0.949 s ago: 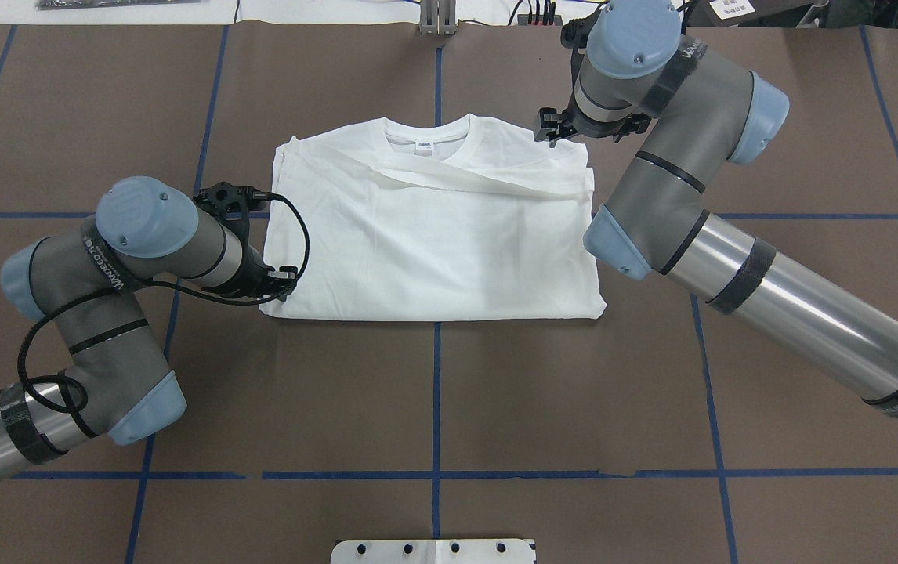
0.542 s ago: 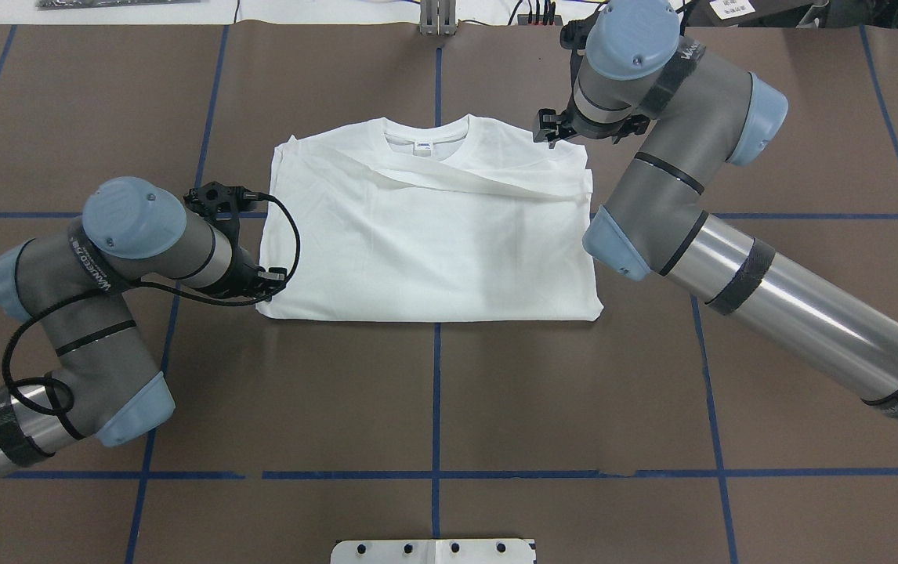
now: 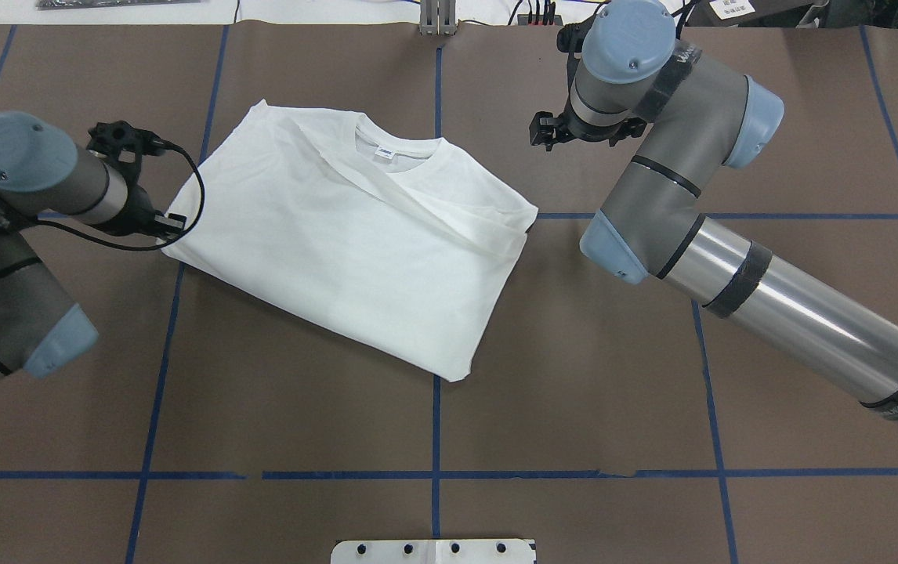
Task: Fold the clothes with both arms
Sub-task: 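Drag the shirt with the left gripper away, rotating it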
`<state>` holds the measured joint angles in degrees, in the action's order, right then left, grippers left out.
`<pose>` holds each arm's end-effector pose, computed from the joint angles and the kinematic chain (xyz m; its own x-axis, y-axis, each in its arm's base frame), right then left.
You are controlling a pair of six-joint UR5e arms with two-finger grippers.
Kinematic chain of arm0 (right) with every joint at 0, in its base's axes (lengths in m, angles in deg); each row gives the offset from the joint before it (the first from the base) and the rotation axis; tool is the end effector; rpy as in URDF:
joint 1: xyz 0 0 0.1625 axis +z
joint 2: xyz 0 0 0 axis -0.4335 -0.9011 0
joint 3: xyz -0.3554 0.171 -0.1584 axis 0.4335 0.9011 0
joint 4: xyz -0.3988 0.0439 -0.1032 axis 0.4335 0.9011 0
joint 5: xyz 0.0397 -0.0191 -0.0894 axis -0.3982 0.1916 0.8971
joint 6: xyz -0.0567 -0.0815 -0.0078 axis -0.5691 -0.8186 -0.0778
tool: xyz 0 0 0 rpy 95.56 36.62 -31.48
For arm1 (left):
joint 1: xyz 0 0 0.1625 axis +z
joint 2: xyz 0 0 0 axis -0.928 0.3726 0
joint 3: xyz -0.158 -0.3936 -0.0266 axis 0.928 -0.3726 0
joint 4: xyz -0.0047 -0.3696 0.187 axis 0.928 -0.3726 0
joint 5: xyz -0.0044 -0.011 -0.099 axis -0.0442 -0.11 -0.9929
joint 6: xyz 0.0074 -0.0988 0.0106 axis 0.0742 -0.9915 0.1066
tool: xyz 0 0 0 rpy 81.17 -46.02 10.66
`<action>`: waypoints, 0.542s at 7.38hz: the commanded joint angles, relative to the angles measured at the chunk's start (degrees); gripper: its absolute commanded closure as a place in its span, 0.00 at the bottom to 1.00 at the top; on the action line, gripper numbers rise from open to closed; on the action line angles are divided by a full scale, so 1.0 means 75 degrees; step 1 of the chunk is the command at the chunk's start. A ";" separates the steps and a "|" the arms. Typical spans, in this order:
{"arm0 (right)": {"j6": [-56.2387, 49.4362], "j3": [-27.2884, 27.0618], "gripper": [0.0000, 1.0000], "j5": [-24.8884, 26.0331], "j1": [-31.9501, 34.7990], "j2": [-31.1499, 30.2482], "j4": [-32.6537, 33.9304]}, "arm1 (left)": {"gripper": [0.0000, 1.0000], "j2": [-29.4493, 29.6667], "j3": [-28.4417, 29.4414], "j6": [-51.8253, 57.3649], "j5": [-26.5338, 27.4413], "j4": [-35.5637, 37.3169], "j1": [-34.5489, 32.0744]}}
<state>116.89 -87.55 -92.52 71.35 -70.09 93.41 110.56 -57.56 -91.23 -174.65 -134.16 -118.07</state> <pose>-0.4460 -0.6158 0.2771 0.7825 -0.0144 0.6224 -0.1747 0.9545 0.2417 0.3341 -0.5501 0.4664 0.7602 0.1786 -0.6246 0.0106 0.9579 0.2869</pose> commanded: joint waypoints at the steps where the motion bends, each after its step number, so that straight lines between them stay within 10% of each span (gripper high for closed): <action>1: 0.0007 -0.0002 0.00 0.0012 -0.0076 0.0041 -0.0001 | 1.00 0.0962 0.1989 0.1363 0.0314 -0.0421 -0.1223; 4: 0.0205 -0.0108 0.00 0.0012 -0.0193 0.0088 -0.0001 | 1.00 0.2936 0.4625 0.1447 0.0960 -0.1045 -0.1483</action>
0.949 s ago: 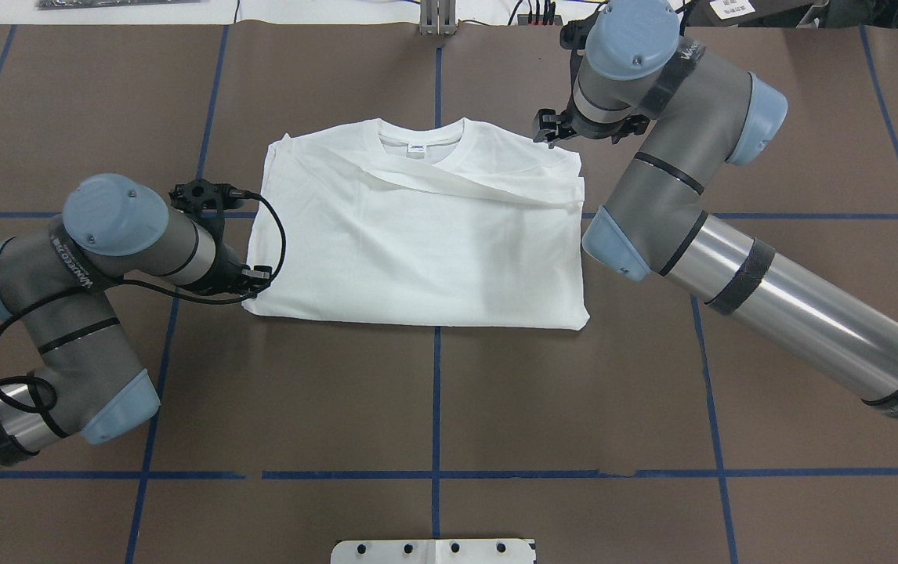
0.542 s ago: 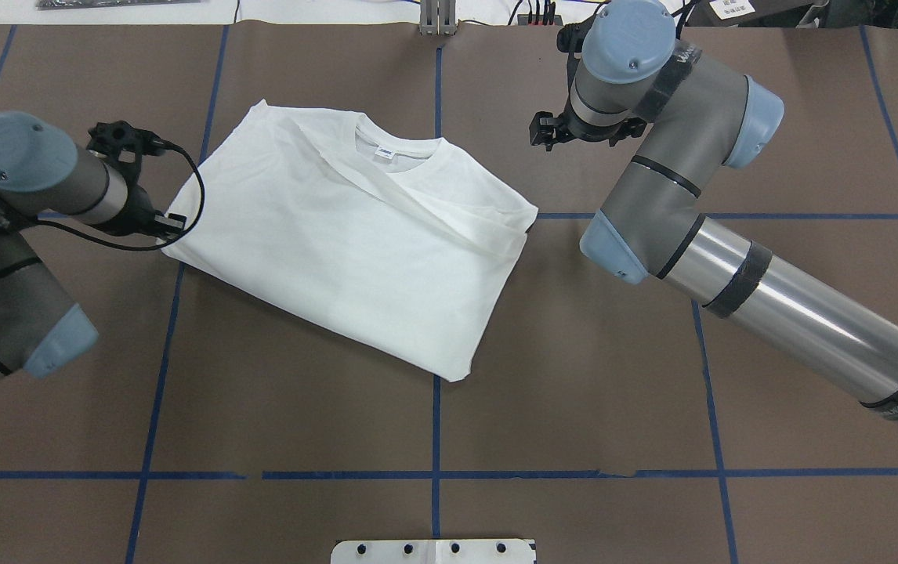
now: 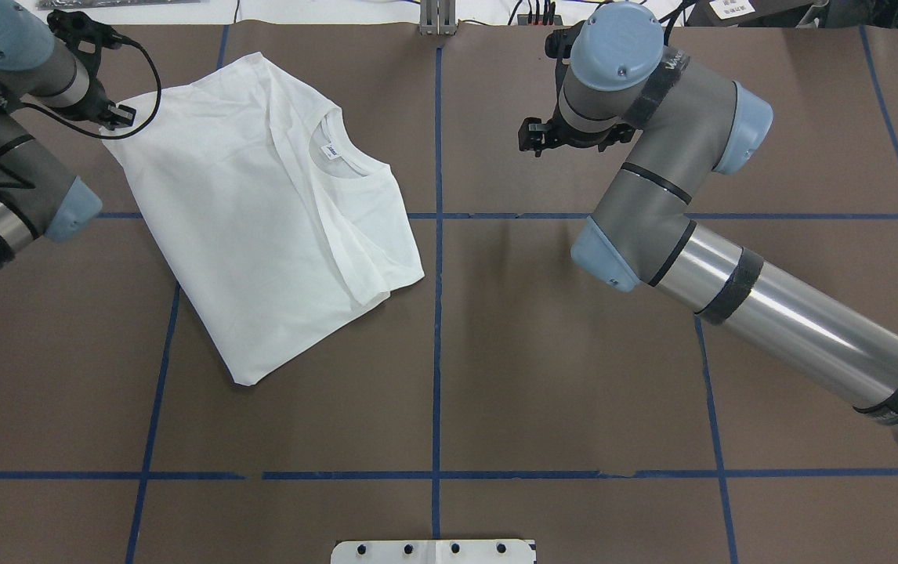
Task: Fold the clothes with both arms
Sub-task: 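Reach the right gripper across to the shirt collar corner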
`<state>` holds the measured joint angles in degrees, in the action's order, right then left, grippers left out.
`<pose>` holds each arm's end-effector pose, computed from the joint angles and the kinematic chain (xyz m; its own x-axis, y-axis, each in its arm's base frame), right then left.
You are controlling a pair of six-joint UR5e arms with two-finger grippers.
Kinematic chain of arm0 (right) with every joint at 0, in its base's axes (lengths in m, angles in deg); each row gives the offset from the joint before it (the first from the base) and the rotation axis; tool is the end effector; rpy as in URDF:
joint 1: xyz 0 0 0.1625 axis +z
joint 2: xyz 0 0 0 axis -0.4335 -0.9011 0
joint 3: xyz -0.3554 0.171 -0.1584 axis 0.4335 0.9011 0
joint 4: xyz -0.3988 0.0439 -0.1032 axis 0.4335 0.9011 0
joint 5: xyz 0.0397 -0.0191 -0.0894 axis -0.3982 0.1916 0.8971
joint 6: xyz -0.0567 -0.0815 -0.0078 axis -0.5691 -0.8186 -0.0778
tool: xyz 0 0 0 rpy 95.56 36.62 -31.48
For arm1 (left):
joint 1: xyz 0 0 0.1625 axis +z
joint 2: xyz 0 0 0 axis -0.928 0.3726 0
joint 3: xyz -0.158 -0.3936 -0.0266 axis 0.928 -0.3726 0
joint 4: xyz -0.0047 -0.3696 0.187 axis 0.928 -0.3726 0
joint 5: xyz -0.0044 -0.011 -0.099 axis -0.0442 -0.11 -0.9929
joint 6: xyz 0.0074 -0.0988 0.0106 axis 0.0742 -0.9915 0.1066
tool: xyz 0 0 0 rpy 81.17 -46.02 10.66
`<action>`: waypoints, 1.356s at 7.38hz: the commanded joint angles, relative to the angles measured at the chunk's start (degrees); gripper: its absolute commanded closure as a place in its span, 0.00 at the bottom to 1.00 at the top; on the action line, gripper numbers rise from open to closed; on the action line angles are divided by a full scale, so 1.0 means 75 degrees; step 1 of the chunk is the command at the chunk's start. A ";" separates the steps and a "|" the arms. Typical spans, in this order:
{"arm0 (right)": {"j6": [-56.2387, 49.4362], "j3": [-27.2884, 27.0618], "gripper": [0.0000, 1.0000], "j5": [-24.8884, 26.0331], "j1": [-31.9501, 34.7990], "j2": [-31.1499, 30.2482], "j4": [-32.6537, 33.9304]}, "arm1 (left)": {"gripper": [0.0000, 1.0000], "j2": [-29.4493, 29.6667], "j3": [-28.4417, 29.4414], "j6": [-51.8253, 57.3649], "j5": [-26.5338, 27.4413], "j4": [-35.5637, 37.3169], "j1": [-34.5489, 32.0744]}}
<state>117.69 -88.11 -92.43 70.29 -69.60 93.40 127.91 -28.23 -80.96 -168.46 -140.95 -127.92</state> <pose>-0.4564 -0.6068 0.2661 0.7721 -0.0234 0.6351 -0.1718 0.9544 0.2441 0.2921 -0.7175 0.5063 0.8719 0.1415 -0.4687 0.0461 0.9293 0.3664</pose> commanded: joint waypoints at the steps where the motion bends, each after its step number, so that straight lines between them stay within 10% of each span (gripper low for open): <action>1: 0.0249 -0.0033 0.00 0.0000 -0.0110 0.0069 0.0000 | 0.06 0.0603 0.0646 0.0194 0.0053 -0.0186 -0.0287; 5: 0.2949 0.0119 0.00 0.0129 -0.1291 0.1005 0.0047 | 0.00 -0.0613 -0.1435 0.0102 -0.1459 -0.0093 -0.0464; 10: 0.4688 0.2109 0.07 0.0422 -0.2172 0.2179 -0.0850 | 0.00 -0.0850 -0.1757 0.0078 -0.1565 -0.0093 -0.0464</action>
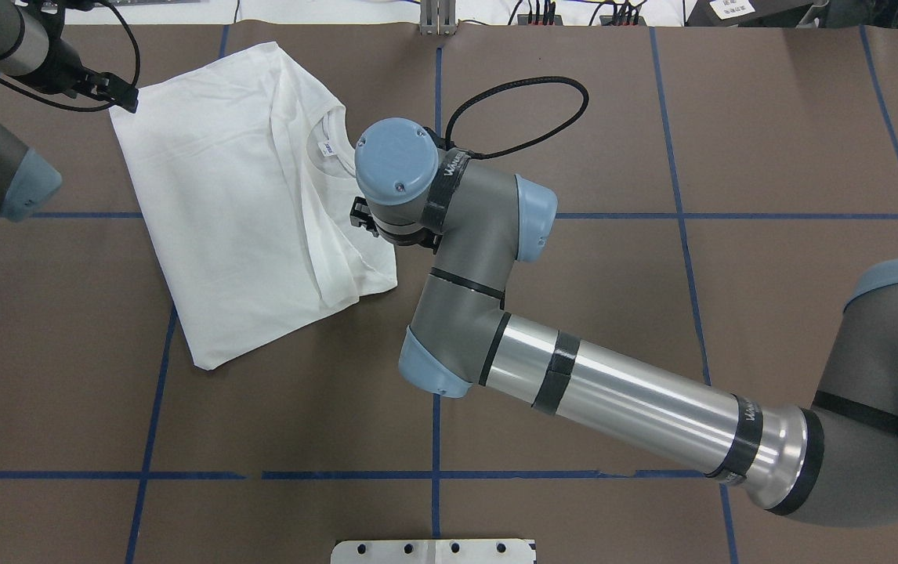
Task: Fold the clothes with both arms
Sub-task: 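Reach the right gripper across to the shirt collar corner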
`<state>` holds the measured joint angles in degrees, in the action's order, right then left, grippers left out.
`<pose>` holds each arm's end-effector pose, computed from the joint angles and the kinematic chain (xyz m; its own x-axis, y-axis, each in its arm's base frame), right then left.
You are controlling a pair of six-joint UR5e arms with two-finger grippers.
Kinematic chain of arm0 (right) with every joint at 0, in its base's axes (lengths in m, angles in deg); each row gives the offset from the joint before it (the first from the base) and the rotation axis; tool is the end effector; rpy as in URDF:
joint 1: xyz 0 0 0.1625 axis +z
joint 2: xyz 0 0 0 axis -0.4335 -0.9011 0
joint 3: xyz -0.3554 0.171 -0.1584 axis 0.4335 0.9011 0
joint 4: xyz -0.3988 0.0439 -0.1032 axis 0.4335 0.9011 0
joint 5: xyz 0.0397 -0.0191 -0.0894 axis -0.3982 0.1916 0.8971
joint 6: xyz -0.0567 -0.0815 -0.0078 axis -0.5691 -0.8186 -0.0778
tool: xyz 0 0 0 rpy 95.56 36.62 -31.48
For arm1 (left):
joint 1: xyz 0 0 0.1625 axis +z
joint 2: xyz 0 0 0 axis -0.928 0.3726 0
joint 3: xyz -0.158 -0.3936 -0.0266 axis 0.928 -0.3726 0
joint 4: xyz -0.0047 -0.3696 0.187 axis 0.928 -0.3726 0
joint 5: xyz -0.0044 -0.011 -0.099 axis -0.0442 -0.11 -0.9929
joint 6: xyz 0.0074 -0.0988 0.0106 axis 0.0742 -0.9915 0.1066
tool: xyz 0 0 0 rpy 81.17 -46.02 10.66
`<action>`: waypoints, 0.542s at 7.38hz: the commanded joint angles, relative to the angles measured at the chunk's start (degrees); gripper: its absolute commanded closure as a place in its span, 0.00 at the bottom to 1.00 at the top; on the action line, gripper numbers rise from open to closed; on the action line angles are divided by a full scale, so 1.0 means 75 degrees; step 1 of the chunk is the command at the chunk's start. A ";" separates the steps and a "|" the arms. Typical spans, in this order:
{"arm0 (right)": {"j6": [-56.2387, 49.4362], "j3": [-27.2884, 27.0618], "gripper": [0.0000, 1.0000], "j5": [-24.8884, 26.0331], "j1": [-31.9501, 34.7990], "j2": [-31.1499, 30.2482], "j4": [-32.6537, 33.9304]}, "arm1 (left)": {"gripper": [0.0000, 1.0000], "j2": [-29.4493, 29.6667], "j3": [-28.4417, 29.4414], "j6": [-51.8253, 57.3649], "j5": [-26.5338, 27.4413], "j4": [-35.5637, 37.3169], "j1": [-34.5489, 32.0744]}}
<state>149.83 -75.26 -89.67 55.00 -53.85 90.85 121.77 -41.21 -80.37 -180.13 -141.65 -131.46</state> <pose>-0.6537 -0.5003 0.1478 0.6146 0.2901 0.7336 -0.3445 0.9353 -0.0812 0.2427 -0.6827 0.4602 0.7489 0.2234 -0.6239 0.0576 0.9159 0.3971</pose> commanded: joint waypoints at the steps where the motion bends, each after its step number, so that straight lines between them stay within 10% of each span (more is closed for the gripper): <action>1: 0.0477 0.0468 0.12 0.0159 -0.0239 0.0079 -0.0574 | 0.00 -0.0055 -0.0050 -0.0117 -0.0020 0.0000 0.0007; 4: 0.0700 0.0586 0.23 0.0371 -0.0404 0.0138 -0.0586 | 0.00 -0.0125 -0.0261 -0.0482 -0.0032 0.0000 0.0030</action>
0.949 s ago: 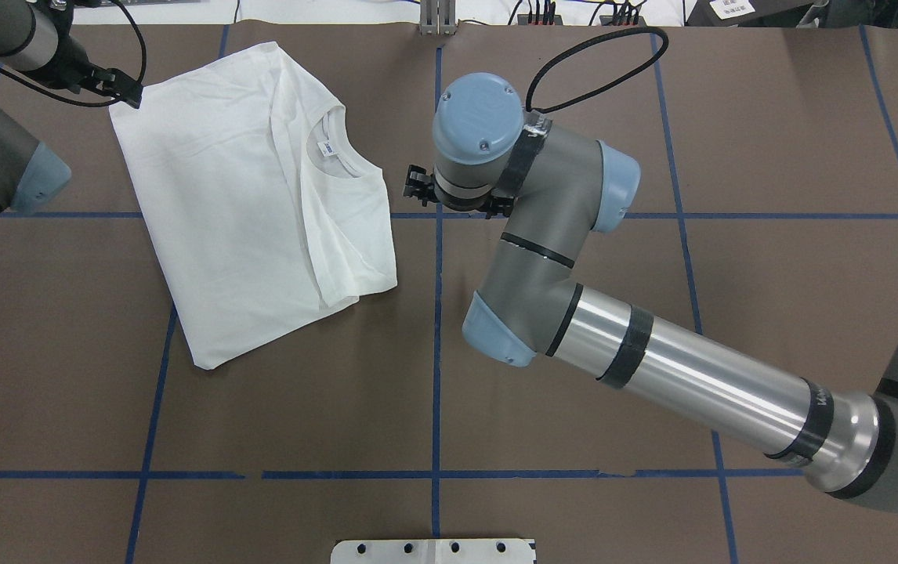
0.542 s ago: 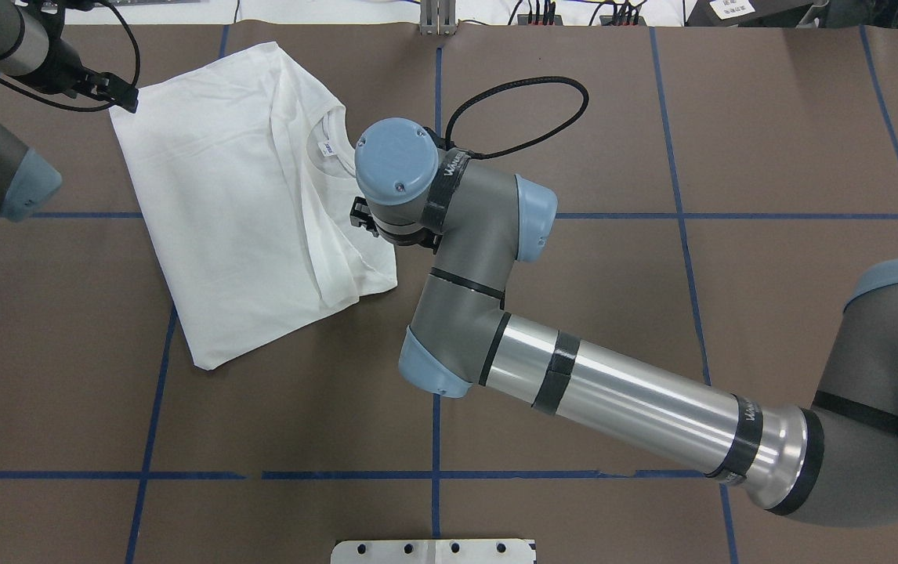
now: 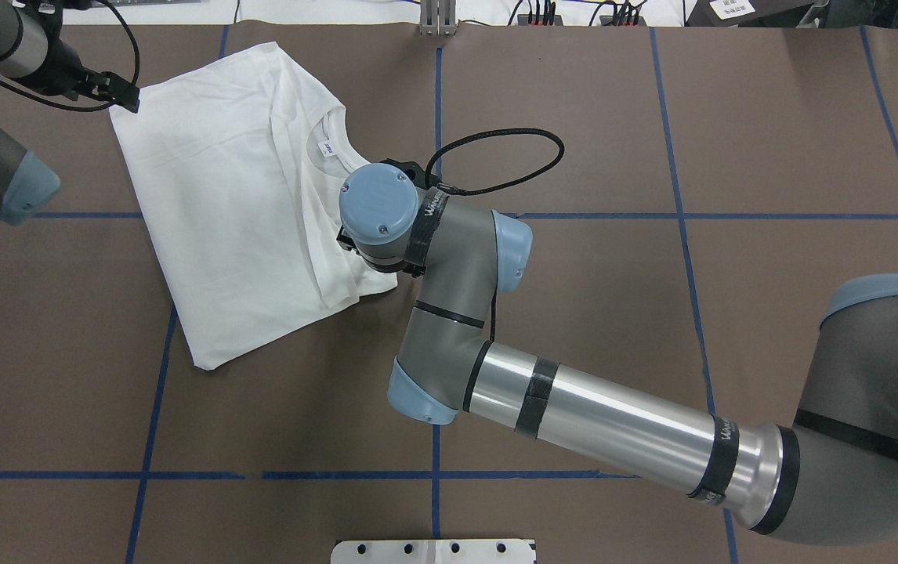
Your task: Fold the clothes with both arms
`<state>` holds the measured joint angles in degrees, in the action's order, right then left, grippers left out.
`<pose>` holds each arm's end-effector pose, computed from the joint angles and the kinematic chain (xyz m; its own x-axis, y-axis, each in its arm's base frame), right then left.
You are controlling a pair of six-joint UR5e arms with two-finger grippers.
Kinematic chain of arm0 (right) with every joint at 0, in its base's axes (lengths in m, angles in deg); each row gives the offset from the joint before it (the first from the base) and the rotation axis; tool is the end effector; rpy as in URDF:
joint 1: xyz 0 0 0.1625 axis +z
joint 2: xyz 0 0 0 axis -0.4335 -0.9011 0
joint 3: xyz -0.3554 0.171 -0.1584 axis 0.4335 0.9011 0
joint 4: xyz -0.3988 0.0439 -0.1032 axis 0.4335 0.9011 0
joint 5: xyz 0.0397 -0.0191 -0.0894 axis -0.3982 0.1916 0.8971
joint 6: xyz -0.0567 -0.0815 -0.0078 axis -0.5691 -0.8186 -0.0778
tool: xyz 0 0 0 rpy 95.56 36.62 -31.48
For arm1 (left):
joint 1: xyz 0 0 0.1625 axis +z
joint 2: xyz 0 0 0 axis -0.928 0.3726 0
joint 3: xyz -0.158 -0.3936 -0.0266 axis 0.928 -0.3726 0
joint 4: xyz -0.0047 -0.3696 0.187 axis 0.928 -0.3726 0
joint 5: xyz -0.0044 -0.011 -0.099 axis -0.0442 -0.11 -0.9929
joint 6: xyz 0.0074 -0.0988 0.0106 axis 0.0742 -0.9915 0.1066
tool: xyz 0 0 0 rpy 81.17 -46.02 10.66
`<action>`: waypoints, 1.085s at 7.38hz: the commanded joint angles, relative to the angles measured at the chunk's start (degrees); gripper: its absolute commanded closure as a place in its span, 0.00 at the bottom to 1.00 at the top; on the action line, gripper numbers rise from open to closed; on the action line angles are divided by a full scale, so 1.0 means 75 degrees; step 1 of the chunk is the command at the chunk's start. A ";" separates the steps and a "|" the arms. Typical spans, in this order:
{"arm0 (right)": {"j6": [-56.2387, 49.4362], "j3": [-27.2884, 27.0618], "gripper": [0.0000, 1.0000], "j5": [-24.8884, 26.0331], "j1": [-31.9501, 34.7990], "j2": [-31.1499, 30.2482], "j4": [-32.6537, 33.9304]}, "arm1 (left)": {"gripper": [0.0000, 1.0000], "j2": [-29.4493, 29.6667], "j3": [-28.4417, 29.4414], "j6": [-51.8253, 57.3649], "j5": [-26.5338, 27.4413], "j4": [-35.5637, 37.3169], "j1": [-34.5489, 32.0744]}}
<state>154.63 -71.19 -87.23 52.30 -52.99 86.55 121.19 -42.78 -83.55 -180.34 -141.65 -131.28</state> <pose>-0.6892 -0.4800 0.1581 0.5867 0.3329 0.7382 -0.3799 0.9182 -0.1121 0.2427 -0.6771 0.4532 0.7370 0.1856 -0.6500 0.0977 0.9222 0.3741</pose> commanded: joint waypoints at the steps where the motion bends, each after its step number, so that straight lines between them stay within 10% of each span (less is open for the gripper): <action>1: 0.0059 0.0043 0.26 0.0081 -0.0078 0.0035 -0.0012 | 0.00 -0.0048 -0.0040 -0.0058 0.0007 0.0000 0.0007; 3: 0.0059 0.0206 0.28 0.0233 -0.0184 0.0140 -0.0012 | 0.00 -0.0048 -0.0040 -0.0058 0.0007 0.0000 0.0007; 8: 0.0351 0.0219 0.74 0.0362 -0.0277 0.0164 -0.0012 | 0.00 -0.0048 -0.0040 -0.0058 -0.0005 0.0000 0.0007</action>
<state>156.07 -69.62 -84.97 50.55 -51.74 86.46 120.83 -43.08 -83.98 -180.37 -141.64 -131.23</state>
